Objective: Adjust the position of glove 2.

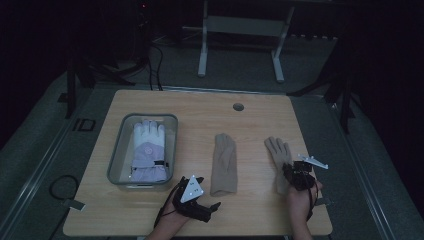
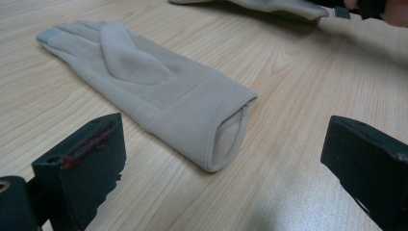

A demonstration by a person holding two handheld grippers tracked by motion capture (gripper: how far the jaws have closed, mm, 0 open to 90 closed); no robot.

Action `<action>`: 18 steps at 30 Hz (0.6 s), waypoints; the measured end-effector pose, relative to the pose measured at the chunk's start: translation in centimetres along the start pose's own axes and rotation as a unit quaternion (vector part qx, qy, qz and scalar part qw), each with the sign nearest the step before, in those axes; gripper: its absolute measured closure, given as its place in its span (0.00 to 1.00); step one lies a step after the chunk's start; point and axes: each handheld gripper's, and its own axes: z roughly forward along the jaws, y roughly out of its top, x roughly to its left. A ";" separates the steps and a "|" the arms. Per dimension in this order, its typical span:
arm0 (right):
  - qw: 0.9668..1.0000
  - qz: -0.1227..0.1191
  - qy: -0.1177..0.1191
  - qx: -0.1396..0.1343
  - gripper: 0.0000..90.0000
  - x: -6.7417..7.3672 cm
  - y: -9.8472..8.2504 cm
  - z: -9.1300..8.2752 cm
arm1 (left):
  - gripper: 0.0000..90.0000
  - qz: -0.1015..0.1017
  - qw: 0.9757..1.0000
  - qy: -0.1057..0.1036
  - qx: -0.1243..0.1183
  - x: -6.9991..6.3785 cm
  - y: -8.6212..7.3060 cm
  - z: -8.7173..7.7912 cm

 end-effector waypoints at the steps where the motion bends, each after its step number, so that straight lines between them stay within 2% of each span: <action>1: 1.000 -0.005 -0.001 0.005 0.88 0.0 -0.1 0.2 | 0.02 0.001 1.000 -0.001 0.000 0.0 0.0 0.0; 3: 1.000 -0.010 0.000 0.015 0.82 0.0 -0.5 0.8 | 0.02 -0.001 1.000 -0.001 -0.001 0.0 0.0 0.0; 5: 0.999 -0.029 0.006 0.027 0.76 0.2 -0.9 1.4 | 0.02 -0.001 1.000 -0.001 0.000 0.1 0.0 0.0; 10: 0.999 -0.030 0.016 0.022 0.69 0.0 -0.3 0.8 | 0.02 0.001 1.000 -0.001 0.002 0.0 0.0 0.1; 12: 0.999 -0.038 0.031 0.016 0.67 0.0 0.1 0.4 | 0.02 0.002 1.000 -0.002 0.002 0.0 0.0 0.0; 14: 0.997 -0.063 0.039 0.019 0.63 -0.1 0.5 0.2 | 0.02 0.001 1.000 -0.001 0.001 0.0 0.0 -0.1; 16: 0.993 -0.098 0.063 0.024 0.65 -0.5 1.0 0.2 | 0.02 -0.001 1.000 -0.001 0.000 0.0 0.0 -0.1; 18: 0.987 -0.119 0.098 0.036 0.65 -0.9 1.3 0.5 | 0.02 -0.001 1.000 -0.004 -0.001 0.0 -0.1 -0.2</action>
